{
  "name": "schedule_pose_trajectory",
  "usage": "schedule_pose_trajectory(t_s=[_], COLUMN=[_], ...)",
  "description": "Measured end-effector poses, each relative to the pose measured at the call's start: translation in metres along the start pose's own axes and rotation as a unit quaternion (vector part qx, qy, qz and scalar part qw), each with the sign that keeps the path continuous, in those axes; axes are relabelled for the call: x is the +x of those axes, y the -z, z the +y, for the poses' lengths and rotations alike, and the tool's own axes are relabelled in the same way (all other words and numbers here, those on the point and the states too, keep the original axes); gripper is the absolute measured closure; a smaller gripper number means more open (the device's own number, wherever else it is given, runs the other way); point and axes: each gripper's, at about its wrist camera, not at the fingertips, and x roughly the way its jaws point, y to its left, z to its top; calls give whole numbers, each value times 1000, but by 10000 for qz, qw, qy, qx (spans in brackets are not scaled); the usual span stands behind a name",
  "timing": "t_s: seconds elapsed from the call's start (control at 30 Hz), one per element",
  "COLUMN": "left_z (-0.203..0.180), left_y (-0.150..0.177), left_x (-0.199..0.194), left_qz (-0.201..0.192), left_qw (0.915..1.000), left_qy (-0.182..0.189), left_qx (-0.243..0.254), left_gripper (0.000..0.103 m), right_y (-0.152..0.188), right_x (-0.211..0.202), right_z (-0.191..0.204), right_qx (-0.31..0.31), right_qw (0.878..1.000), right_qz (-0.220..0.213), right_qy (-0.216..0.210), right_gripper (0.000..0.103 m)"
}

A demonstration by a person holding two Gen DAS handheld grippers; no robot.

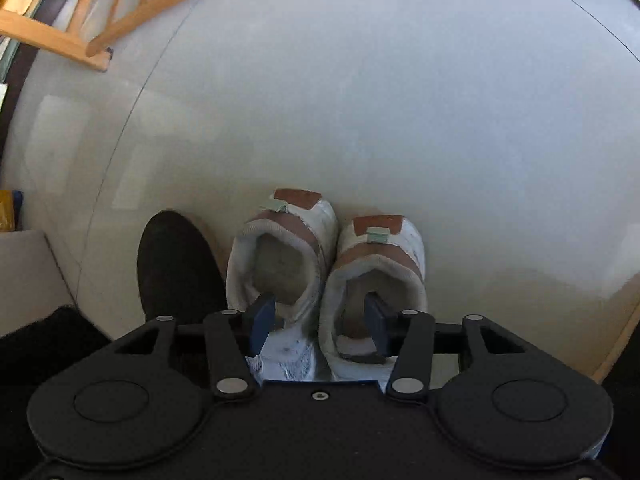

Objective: Organize scattered shoes
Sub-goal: 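Lower the right gripper into the brown-heeled white sneakers and close it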

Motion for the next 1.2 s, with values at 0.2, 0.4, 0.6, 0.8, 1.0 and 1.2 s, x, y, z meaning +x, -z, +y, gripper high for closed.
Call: schedule_pose_trajectory(t_s=[0.2, 0.4, 0.6, 0.8, 1.0, 1.2], left_z=[2, 1, -3, -3, -3, -5], left_y=[-1, -1, -2, -1, -1, -3], left_x=[1, 6, 9, 12, 14, 12], left_qz=[22, 89, 136, 179, 233, 190], left_qw=[10000, 9999, 9999, 9998, 9997, 9997], left_qy=[-18, -47, -34, -62, -38, 64], left_qx=[-37, -39, 7, -1, -10, -103], left_gripper=[46, 46, 46, 46, 46, 46], right_y=[2, -1, -1, -1, -1, 0], right_x=[19, 21, 25, 26, 28, 19], right_z=[3, -1, -5, -2, 0, -1], right_qx=[282, 498, 511, 398, 280, 42], right_qw=[9996, 9986, 9985, 9988, 9990, 9982], right_qz=[2, -114, -6, -10, -19, -159], right_qy=[72, 125, 216, 283, 340, 570], right_gripper=[50, 51, 60, 67, 68, 79])
